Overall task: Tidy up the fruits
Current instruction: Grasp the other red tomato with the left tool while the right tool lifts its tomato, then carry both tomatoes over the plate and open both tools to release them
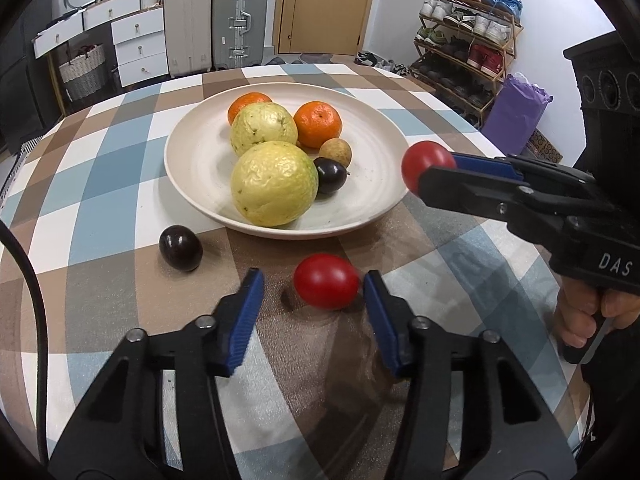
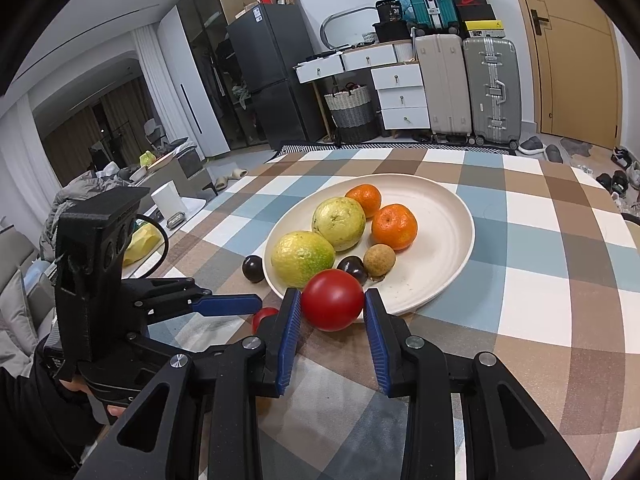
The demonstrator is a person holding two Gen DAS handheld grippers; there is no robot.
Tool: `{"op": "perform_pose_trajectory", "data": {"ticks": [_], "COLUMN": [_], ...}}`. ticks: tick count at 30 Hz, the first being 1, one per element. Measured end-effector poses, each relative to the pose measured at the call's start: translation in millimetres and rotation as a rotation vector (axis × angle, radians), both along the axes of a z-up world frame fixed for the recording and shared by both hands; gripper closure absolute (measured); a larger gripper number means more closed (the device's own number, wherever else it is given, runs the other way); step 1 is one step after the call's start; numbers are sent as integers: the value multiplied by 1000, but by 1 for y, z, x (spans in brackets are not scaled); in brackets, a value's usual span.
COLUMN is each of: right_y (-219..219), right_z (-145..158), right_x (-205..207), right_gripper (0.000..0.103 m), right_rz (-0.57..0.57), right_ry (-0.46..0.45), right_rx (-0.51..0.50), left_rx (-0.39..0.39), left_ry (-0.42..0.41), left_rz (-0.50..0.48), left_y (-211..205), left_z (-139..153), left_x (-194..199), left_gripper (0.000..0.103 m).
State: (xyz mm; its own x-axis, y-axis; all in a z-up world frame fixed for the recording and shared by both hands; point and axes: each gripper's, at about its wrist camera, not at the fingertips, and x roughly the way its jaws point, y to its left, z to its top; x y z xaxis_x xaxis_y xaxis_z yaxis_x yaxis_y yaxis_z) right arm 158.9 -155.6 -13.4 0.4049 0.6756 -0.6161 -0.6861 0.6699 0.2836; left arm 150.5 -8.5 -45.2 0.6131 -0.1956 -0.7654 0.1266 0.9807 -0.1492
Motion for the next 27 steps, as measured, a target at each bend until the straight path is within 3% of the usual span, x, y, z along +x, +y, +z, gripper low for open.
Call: {"op": "perform_pose_trajectory", "data": {"ticks": [4,17,27], "right_y": [-1,-3,-11], "right_z": [0,0,4], "right_x": [0,2,6], "right_gripper": [70,70,70], "right_rz": [-2,-13,-71], "right_ry": [1,-11,-44], "right_rx": [2,4,23], "left_rx": [-18,-14,-47], "left_ry": [-3,-65,-178], "left_rz": [-12,-9,46], "left_y": [0,2,15], "left_z": [1,14,39], "left_x": [1,-7,-23], "left_gripper": [74,74,74]}}
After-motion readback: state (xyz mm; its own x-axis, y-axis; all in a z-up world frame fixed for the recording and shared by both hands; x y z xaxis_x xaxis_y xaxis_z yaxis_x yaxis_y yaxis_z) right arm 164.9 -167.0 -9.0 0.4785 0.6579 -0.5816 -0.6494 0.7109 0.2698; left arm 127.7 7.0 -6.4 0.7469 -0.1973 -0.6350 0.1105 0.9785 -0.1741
